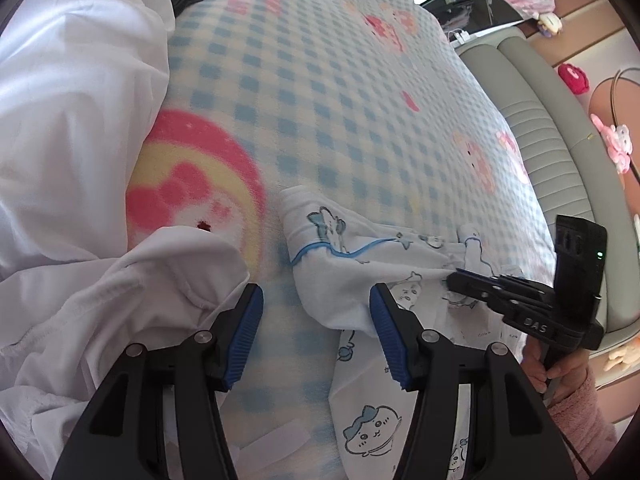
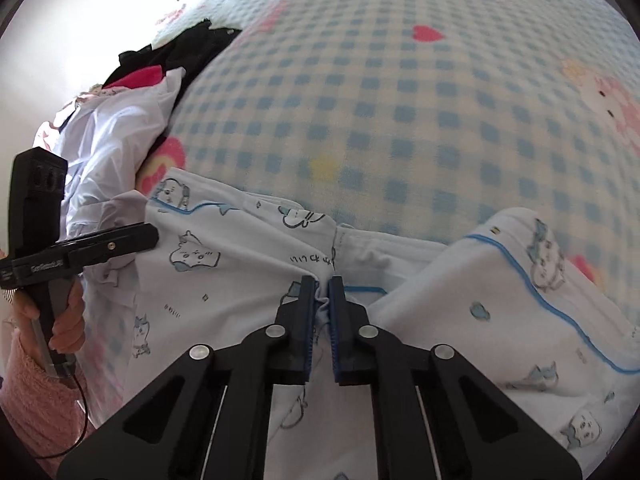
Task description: Fold clothes
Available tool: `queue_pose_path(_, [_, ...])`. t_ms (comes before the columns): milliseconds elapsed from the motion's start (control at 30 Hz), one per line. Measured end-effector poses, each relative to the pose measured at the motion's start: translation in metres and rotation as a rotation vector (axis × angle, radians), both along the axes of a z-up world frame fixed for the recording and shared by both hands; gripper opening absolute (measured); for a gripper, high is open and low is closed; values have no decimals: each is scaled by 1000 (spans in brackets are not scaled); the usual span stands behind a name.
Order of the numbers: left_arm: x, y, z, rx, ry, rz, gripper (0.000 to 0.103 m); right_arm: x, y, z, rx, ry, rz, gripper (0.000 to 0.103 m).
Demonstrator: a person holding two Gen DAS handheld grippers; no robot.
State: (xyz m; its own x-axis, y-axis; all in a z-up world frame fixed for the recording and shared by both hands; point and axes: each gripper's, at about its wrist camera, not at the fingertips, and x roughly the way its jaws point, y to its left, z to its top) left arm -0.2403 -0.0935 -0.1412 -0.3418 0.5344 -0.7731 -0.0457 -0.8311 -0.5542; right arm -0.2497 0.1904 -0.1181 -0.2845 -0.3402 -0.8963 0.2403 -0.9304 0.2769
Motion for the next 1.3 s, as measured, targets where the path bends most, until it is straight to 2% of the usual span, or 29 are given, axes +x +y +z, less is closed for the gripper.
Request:
queue_pose_path(267, [-2, -2, -3, 55, 11, 70, 58, 25, 38, 39, -19, 80, -84, 3])
queue_pose_path(400, [-4, -1, -3, 63, 9, 55, 59, 37, 70, 56, -6, 125, -143, 3])
queue_pose_path(500, [-10, 6, -7, 124, -9, 27, 62, 38, 95, 52, -11, 104, -208, 3])
queue_pose_path(567, [-15, 16, -9, 165, -17, 8, 64, 38, 98, 44, 3, 81, -209, 3])
queue_pose_path(600, [-17, 23, -11, 180, -26, -6, 68, 39, 99, 39, 10, 70, -209, 3])
queue_pose_path(667, [-20, 38, -17, 198, -50, -31, 73, 38, 95, 37, 9, 62, -196, 4])
queue_pose_path(733, [-20, 51, -22, 192, -75, -50, 74, 37, 89, 37, 0, 61, -178, 5])
queue_pose_path(767, [-18, 56, -22, 170, -77, -60, 71, 36, 85, 37, -4, 60, -168, 5])
queue_pose_path(833, [-15, 64, -19, 115, -71, -72, 18, 35, 79, 37, -12, 59, -150, 5])
queue_pose_path(867, [-11, 64, -14, 77, -56, -69, 4, 34, 75, 37, -17, 58, -141, 5])
queue_pose_path(900, [-8, 64, -9, 39, -42, -67, 3, 33, 72, 37, -21, 57, -132, 5])
queue_pose_path(1033, [17, 43, 36, -12, 56, -81, 3, 31, 59, 37, -38, 54, -95, 5])
queue_pose_path(1133, [29, 22, 62, -69, 88, -57, 3, 31, 55, 34, -38, 40, -77, 4])
queue_pose_path(1200, [31, 12, 64, -80, 88, -48, 3, 32, 53, 32, -36, 29, -66, 5])
queue_pose_path(1300, [29, 9, 43, -176, 24, -66, 3, 33, 50, 30, -33, 12, -49, 5])
